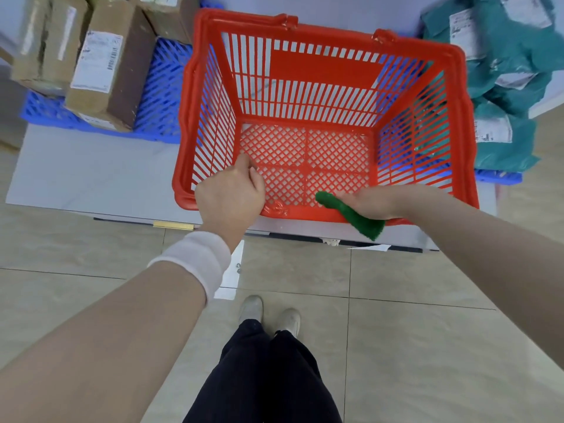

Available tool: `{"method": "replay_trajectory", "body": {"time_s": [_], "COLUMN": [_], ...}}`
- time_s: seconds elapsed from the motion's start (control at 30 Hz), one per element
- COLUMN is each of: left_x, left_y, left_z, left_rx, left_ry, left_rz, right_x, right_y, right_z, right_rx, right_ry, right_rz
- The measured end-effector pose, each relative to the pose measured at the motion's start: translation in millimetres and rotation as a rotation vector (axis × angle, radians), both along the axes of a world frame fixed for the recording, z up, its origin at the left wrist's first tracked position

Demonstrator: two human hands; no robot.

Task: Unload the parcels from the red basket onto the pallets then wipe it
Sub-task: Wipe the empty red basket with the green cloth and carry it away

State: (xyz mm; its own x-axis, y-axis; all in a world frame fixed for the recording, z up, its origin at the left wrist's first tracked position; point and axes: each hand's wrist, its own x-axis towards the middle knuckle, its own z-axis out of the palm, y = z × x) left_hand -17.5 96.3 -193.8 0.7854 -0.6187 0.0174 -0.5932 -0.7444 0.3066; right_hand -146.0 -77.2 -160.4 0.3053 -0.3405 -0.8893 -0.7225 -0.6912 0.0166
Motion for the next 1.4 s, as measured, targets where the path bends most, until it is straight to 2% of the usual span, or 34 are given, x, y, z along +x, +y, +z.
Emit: {"method": "replay_trajectory", "body": {"time_s": [0.17,0.23,0.3,0.5,0.57,0.7,0.77,0.97,1.13,1.17,1.3,1.4], "left_x": [0,0,1,3,3,2,3,3,4,4,3,2], "left_y": [1,0,0,-1,-1,0,0,0,0,0,1,-1], "left_z": [-2,-2,-2,-3,-3,-1,0,2,2,2,5,9], "left_rx": [-0.018,-0.013,-0.005,0.015,0.015,-0.023,-0.029,-0.01,-0.007,-0.002,0.034,0.079], "left_ry": [-0.02,-0.016,-0.001,0.011,0.001,0.009,0.026,0.05,0.062,0.061,0.065,0.088], "left_rz": [0.007,0.012,0.013,-0.006,-0.007,-0.005,-0.002,0.002,0.009,0.012,0.028,0.044], "right_x": [39,48,41,5,15,45,46,-2,-30,-32,-37,-34], "right_y": [52,62,55,8,14,50,51,11,5,4,1,-7], "right_z": [-2,-3,2,17,10,-6,-10,4,2,-1,-9,-6], "right_rx": [0.194,0.218,0.204,0.014,0.042,0.213,0.242,0.041,-0.172,-0.186,-0.112,-0.042], "right_ry": [-0.272,-0.324,-0.292,0.017,-0.012,-0.237,-0.25,-0.222,-0.514,-0.586,-0.839,-0.929], "right_rz": [-0.028,-0.015,-0.012,0.03,0.02,-0.035,-0.026,0.053,0.213,0.147,-0.331,-0.64]}}
